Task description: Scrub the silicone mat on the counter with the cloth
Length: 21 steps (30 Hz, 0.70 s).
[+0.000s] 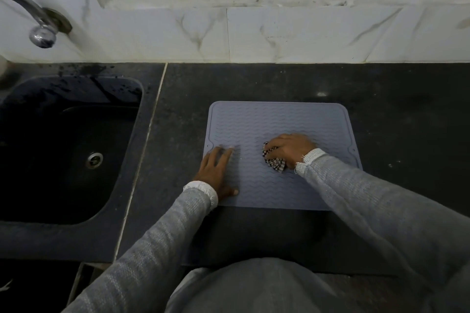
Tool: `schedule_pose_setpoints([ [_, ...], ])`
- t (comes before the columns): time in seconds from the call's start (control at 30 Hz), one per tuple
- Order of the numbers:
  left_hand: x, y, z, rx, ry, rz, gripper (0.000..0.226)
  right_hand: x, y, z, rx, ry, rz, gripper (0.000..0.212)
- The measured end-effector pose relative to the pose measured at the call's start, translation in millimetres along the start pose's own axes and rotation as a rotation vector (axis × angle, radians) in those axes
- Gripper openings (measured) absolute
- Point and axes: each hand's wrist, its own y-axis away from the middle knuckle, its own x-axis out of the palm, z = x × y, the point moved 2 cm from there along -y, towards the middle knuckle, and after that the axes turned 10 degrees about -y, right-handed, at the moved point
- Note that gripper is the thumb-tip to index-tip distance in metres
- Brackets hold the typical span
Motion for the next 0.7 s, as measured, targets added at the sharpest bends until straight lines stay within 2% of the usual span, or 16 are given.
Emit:
schedule_pose_setpoints([
  [0.13, -10, 3, 20, 0.019, -0.012, -0.062, 0.112, -8, -10, 5, 0.022, -0.007, 0.095, 0.05],
  [0.33, -21, -1, 38, -0.003, -0.116, 0.075, 0.124, -27, -40, 45, -0.086, -0.049, -0.045, 0.044],
  [0.43, -22, 0, 41, 0.0, -0.141, 0.102, 0.126, -21, -65, 70, -0.031, -0.097, 0.01, 0.036],
  [0.63, -22, 4, 43, 0.001, -0.156, 0.107, 0.128, -5, -40, 40, -0.119, -0.026, 0.052, 0.036],
  [0.7, -22, 4, 43, -0.001, -0.15, 0.109, 0.128, -7, -32, 28, -0.087, -0.032, 0.091, 0.036],
])
